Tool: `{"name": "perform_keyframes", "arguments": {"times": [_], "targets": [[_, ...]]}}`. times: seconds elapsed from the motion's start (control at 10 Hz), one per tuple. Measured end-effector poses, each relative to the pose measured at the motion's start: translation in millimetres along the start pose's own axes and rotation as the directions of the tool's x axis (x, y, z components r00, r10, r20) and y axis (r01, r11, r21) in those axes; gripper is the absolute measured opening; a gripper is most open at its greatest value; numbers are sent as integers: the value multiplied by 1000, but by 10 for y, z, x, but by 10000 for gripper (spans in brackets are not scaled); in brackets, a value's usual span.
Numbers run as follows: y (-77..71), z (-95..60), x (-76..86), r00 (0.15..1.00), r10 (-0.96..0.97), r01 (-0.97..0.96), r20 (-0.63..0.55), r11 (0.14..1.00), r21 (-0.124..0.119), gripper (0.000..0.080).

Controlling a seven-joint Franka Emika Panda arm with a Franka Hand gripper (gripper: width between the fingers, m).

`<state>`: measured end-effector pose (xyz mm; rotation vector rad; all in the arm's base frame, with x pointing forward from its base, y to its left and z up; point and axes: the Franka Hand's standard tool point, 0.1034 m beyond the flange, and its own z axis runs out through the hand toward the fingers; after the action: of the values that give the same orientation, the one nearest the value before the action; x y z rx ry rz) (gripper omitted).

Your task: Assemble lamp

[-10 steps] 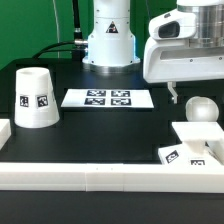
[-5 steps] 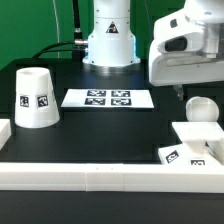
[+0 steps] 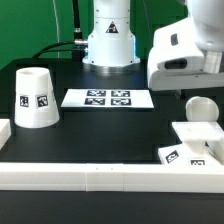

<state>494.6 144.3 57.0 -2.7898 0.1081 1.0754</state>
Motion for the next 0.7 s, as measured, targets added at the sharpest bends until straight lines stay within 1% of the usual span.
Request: {"name": "perform_keyframes", "arguments": {"times": [0.1, 0.2, 0.3, 0.4, 0.6, 0.7], "targets": [[0, 66, 3, 997, 14, -13, 74, 1000, -6, 699], [-9, 111, 30, 993, 25, -24, 119, 1000, -10, 699], [-1, 128, 7, 983, 22, -19, 185, 1000, -16, 699], [2, 144, 84, 982, 20, -18, 190, 1000, -12, 699], [-5, 146, 128, 985, 18, -16, 170, 1000, -8, 699], [4, 212, 155, 985, 19, -18, 171, 1000, -8, 699]]}}
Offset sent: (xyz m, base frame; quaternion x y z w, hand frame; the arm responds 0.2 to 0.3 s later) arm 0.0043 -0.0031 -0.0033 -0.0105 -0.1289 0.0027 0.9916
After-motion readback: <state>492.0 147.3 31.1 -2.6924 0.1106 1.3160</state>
